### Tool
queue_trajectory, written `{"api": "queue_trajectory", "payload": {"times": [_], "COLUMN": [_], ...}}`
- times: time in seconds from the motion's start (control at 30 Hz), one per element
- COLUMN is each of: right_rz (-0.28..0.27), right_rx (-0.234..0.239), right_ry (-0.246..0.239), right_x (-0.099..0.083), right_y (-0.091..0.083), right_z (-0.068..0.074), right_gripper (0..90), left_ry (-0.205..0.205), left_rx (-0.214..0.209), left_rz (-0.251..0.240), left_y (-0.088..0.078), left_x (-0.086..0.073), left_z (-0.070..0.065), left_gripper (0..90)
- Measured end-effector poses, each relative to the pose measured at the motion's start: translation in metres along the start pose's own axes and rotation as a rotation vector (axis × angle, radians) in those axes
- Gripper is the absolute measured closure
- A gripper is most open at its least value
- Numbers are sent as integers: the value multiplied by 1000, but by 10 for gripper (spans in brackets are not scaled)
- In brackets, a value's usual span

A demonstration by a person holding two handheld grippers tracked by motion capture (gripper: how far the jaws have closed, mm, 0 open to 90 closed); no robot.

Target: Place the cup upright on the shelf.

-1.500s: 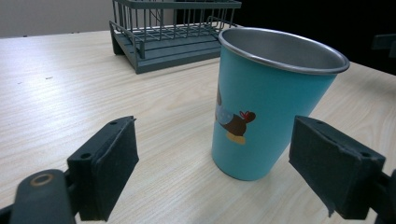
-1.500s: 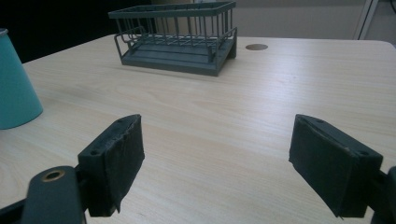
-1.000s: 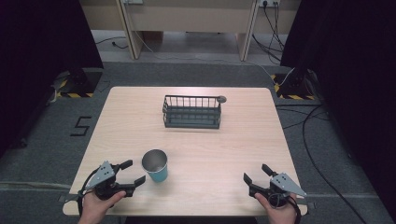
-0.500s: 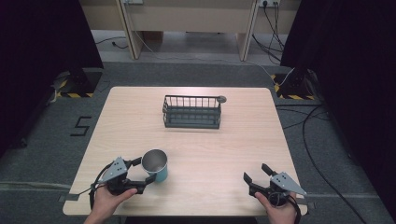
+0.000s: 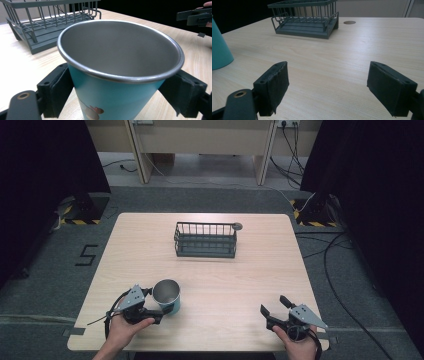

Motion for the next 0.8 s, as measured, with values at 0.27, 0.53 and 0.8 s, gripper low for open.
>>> {"api": "queue_trajectory", "payload": {"times": [0.27, 0.53, 0.8], "right_rz": [1, -3, -2], "right_rx": [0, -2, -2], "right_ry": [9, 14, 20], "right_x": [-1, -2, -3], "right_y": [1, 1, 1], "right_z": [-1, -1, -2], "right_gripper": [185, 197, 198], "left_ry": [14, 4, -2], "left_rx": [14, 27, 29], "left_rz": [-30, -71, -108], "left_y": [-2, -4, 2], "left_x": [7, 19, 31], "left_z": [0, 1, 3], "left_gripper": [148, 148, 148]}}
Point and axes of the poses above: each handheld gripper's, and its own axes: y roughly forward along the jaws, x roughly out of its top, z roughly to its left, the point moved 5 cm from there along y, roughly forward along the jaws, and after that the axes turned 9 degrees about -z, right-handed, at the moved point
